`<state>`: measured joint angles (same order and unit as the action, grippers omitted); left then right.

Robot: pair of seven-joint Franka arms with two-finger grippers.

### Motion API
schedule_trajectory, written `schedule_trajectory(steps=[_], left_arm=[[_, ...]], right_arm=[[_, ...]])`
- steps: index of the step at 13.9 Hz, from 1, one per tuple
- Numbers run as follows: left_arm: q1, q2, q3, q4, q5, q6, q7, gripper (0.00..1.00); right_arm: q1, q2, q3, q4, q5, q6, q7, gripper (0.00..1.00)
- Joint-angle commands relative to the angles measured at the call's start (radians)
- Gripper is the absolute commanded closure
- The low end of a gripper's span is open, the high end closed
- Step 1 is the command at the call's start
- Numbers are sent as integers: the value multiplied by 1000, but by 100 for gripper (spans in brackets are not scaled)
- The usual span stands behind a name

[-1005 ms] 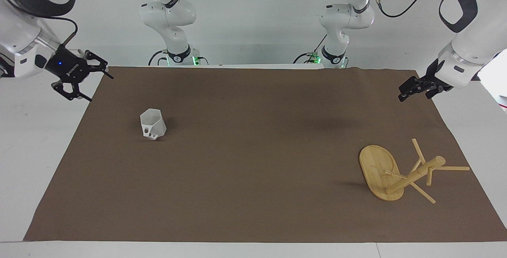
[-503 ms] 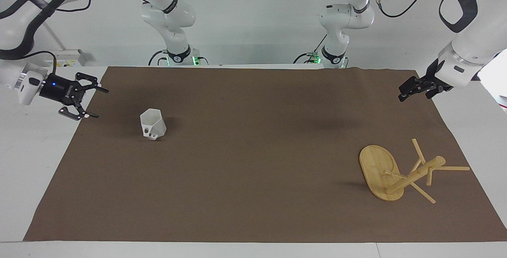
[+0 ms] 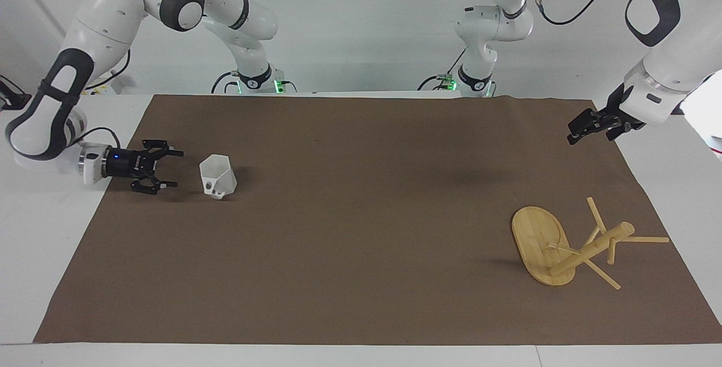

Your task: Hang cup on rack

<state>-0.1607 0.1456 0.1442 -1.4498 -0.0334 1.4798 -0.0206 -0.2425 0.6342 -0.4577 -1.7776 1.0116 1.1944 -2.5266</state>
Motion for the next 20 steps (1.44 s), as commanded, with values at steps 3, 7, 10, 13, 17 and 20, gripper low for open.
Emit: schedule_trajectory(steps=[3,7,10,13,17,20], left_arm=[[1,-15,-2,-9,13,-13,-12,0],[3,-15,-2,-11,13,-13,-12,0],[1,-15,-2,-9,13,-13,-12,0],[3,-15,-2,-9,13,-13,-12,0],[1,-15,-2,-9,13,-13,-12,0],[1,-15,-2,-9,13,-13,-12,0]], right_arm=[[37,-24,-1,-95,28,2,-113,0],[74,-30,-1,-149,71,39,-155,0],[78,-34,-1,-158,103,60,-156,0],[97,-34,-1,-169,131,68,-156,0],[115,-39,-1,-206,136,83,-159,0],[129,-44,-1,-226,159,85,-172,0]])
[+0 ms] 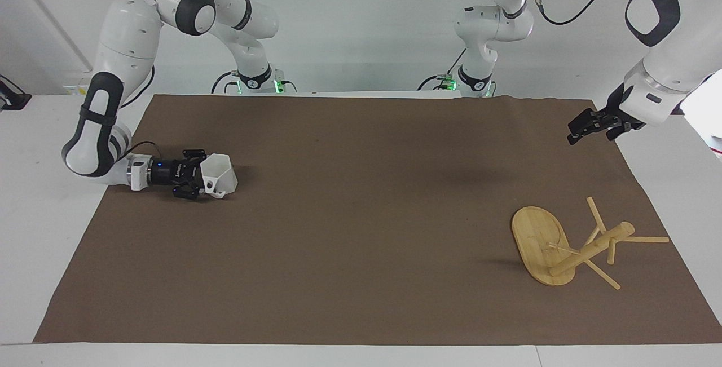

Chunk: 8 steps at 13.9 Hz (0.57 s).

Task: Hang cup on rack
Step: 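Close the right gripper on the white mug's rim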

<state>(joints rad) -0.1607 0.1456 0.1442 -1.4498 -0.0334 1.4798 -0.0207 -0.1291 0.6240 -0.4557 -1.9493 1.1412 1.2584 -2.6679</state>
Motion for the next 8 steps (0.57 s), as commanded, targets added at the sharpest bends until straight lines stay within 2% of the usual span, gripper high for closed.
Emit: schedule_trajectory(steps=[1,6,7,8], left_arm=[[3,-15,-2,-9,13,-13,-12,0],[1,-15,-2,-11,13,-13,-12,0],[1,-15,-2,-9,13,-13,-12,0],[3,-15,-2,-9,13,-13,-12,0]], right_arm=[[22,-35,-3,-62,31,22,-47,0],[45,-40,-3,-74,32,22,-69,0],[54,-38,-3,-74,32,24,-69,4],[57,-40,-3,-74,32,24,-67,20]])
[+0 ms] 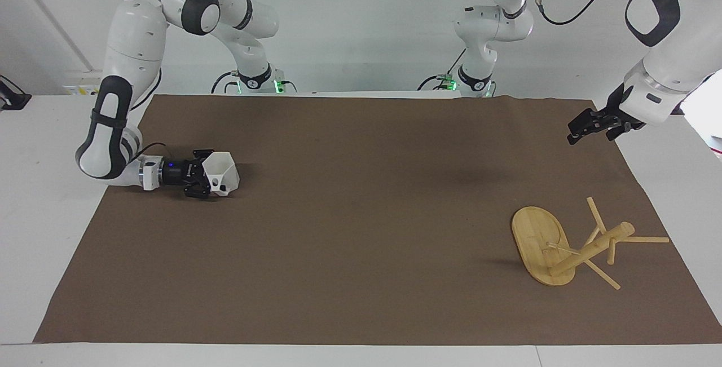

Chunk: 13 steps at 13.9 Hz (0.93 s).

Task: Hang cup on rack
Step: 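Close the right gripper on the white mug's rim, then lift the mug with the right gripper while the left gripper reaches over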

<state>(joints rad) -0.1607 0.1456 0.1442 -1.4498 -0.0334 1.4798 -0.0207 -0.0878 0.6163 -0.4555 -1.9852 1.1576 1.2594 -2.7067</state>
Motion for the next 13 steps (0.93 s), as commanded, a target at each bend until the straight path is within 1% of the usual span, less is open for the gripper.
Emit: schedule_trajectory(steps=[1,2,3,4,6,9,11,13], left_arm=[[1,-15,-2,-9,13,-13,-11,0],[3,-15,-2,-9,13,-13,-13,0],[0,-15,-3,-9,13,-13,-13,0],[-5,-15,-3,-9,13,-13,-11,0],[-3,-15,-2,-9,13,-12,-11,0],[1,-32,-2,-9,15,-12,-8,0],[-6,-32,-2,-9,20,5,-5,0],[-17,-31,-8,-9,23,25,-15,0]], right_arm=[[26,-32,-3,-38,17,24,-25,47],[37,-32,-3,-38,22,31,-13,71],[40,-32,-3,-38,37,44,10,81],[62,-33,-3,-37,53,46,25,82],[127,-44,-3,-38,114,58,71,82],[256,-98,-3,-38,233,139,215,82],[376,-119,-3,-35,360,220,313,82],[488,-121,-3,-29,492,293,376,82]])
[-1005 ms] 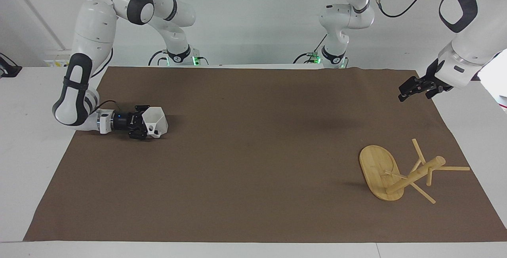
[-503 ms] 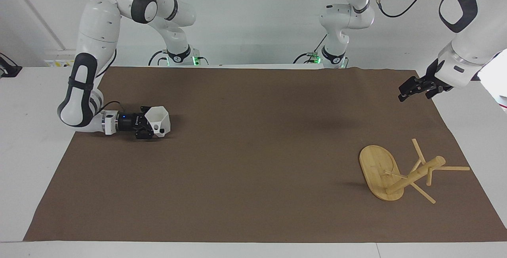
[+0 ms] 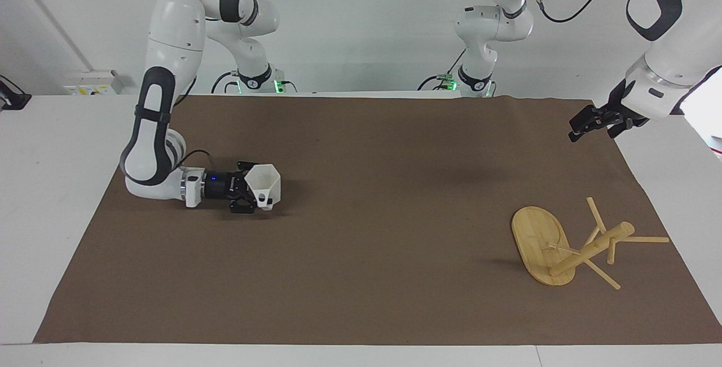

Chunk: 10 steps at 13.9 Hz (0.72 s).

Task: Hang cup on rack
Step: 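Lift the mug with the right gripper while the left gripper reaches over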

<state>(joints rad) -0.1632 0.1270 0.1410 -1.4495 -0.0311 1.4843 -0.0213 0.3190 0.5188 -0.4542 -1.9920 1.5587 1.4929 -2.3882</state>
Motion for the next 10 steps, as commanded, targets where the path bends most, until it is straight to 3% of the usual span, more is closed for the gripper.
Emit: schedule_trajectory(steps=[1,6,8,10], left_arm=[[-53,-12,-6,-12,20,33,-35,0],[-258,-33,-8,-74,20,115,-261,0],[-359,-53,-6,-156,20,219,-353,0],[-419,-53,-8,-169,20,240,-399,0]], right_arm=[[145,-35,-4,-16,150,119,104,82],[392,-52,-4,97,342,386,322,82],[480,-42,-4,146,424,482,339,82],[589,-43,-3,162,504,608,342,82]])
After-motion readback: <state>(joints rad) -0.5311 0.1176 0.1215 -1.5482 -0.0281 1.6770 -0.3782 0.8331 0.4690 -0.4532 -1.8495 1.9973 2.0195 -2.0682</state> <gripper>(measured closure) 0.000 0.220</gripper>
